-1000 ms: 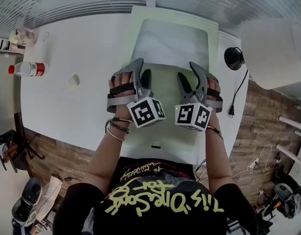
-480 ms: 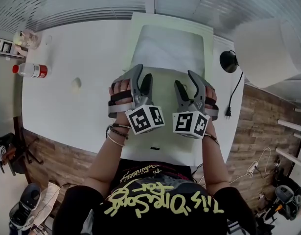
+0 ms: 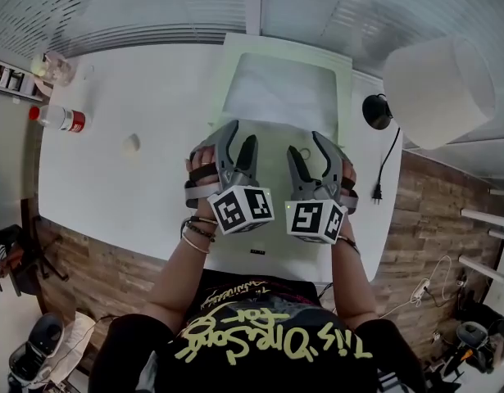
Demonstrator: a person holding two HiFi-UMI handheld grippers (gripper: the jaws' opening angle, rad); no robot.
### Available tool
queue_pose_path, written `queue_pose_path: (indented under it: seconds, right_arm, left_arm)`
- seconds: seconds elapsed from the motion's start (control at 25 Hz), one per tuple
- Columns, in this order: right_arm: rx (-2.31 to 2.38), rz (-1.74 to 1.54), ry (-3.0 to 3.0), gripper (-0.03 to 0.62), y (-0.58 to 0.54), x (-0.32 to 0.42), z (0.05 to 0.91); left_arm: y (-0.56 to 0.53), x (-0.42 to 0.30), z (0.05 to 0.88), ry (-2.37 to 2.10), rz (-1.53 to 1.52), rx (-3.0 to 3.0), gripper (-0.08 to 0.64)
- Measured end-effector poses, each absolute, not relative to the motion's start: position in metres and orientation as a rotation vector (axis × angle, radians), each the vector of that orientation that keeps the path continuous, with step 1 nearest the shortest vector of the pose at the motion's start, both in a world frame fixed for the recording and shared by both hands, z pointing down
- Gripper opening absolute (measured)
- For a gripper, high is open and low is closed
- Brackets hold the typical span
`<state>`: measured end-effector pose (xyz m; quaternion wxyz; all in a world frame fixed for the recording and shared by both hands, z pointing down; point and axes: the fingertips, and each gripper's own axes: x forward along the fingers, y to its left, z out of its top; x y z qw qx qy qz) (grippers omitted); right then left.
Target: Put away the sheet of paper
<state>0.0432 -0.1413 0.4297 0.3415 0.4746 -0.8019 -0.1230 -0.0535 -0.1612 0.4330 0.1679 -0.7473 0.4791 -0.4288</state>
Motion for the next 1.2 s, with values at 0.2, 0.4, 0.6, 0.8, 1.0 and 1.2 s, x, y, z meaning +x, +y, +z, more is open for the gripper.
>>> queue_pose_path:
  seconds: [0.2,0.4,0.6,0.8,1.0,1.2]
  right_arm:
    - [1.296,-0.272,-2.124,0.229,-0.139,0.044,0.419]
    - [1.340,-0.262,-2.149,0.229,-0.139,0.045,0.409]
    - [1.411,-0.192,-2.208,0.229,-0.137,0.050,0.397]
    - [1.417,-0.253,-2.276,0.214,-0.136,0.050,0.378]
    - [1.460,-0.313,-2.311,0.127,-0.131,0.052,0.360]
    - [1.476,-0.316,-2.353,0.107,-0.127,0.052,0.349]
  left_arm:
    - [-0.160,-0.055,0.427,1.406,-1.178,-2.129,0.219]
    - [-0.158,-0.055,0.420,1.470,-1.107,-2.193,0.219]
    - [-0.154,-0.054,0.407,1.551,-1.005,-2.272,0.218]
    - [-0.151,-0.052,0.394,1.598,-0.916,-2.291,0.197]
    - [-0.147,-0.051,0.383,1.638,-0.828,-2.298,0.168]
    - [-0.141,-0.047,0.372,1.668,-0.741,-2.343,0.132]
